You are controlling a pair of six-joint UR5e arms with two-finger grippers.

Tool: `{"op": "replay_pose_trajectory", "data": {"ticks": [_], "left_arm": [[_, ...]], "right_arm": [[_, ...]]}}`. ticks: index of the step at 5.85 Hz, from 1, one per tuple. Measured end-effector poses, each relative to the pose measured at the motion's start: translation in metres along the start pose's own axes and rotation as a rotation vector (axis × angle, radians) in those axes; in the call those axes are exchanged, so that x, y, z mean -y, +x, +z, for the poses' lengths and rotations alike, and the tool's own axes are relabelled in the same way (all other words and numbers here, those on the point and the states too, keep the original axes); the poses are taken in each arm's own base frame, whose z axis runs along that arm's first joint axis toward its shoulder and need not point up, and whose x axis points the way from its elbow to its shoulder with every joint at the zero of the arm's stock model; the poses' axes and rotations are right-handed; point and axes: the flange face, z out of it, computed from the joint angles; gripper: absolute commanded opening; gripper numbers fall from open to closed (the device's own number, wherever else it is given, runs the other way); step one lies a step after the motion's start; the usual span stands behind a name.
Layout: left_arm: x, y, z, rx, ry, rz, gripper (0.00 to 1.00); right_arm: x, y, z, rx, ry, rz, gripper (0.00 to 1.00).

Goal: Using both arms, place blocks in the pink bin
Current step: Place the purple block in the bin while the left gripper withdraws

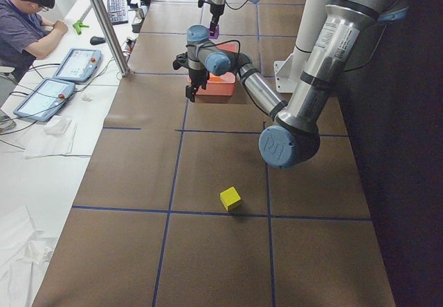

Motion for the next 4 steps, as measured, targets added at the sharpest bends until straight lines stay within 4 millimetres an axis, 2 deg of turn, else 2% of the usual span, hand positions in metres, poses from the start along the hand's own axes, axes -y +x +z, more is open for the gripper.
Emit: {"op": "replay_pose_trajectory", "data": {"ticks": [1,2,3,4], "left_arm": [[-0.019,-0.051,-0.007,-0.006,-0.016,0.039,1.00],[-0.037,-0.083,-0.010,-0.008,-0.030,0.056,1.00],[-0.053,-0.100,-0.004,-0.006,-0.050,0.047,1.00],[-0.076,-0.116,0.006,-0.001,-0.071,0.026,1.00]], "right_arm": [[-0.018,-0.045,0.011,-0.008,0.006,0.025,1.00],[-0.034,-0.075,0.021,-0.019,0.012,0.038,1.00],[-0.041,-0.086,0.024,-0.023,0.015,0.035,1.00],[-0.033,-0.084,0.022,-0.022,0.007,0.022,1.00]]}}
